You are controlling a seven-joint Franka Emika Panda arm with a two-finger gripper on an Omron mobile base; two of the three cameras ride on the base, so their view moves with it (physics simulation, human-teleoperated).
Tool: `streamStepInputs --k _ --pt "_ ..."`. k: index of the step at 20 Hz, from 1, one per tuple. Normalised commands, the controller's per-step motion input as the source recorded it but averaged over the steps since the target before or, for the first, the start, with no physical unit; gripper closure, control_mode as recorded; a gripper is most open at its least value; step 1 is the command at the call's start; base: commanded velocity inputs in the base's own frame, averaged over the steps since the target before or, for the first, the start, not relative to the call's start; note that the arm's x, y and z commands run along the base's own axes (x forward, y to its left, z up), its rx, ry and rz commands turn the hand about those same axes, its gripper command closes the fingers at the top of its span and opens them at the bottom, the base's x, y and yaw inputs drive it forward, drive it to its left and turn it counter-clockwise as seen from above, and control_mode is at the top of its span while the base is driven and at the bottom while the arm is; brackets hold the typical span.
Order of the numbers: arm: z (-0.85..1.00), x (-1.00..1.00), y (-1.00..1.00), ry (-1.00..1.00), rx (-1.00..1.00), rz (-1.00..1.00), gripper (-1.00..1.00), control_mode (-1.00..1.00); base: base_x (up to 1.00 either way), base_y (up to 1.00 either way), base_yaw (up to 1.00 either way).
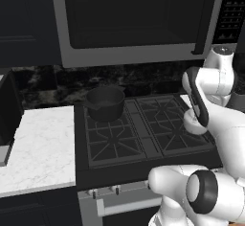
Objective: Pick the kettle from the counter and place it on a stove burner. Then turn the burner on.
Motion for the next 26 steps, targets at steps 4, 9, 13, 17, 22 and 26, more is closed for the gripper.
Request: streamStepInputs --k 4,9,13,17,22,26 --pt "0.0 0.0 0.36 0.01 0.0 0.0 1.0 -1.0 0.0 0.0 0.0" --pt "0.0 0.07 0.3 0.02 0.0 0.0 1.0 -1.0 0.0 0.0 0.0" --pt "0.0 0.18 0.09 0.01 0.0 0.0 1.0 -1.0 0.0 0.0 0.0" --pt "0.0 0.24 0.0 0.0 0.0 0.01 1.0 -1.0 0.0 0.0 0.0" --pt "-0.13 0.14 0.0 0.0 0.0 0.01 1.0 -1.0 0.0 0.0 0.0" --pt "-0.17 0.0 0.0 0.0 0.0 0.0 1.0 -1.0 0.0 0.0 0.0"
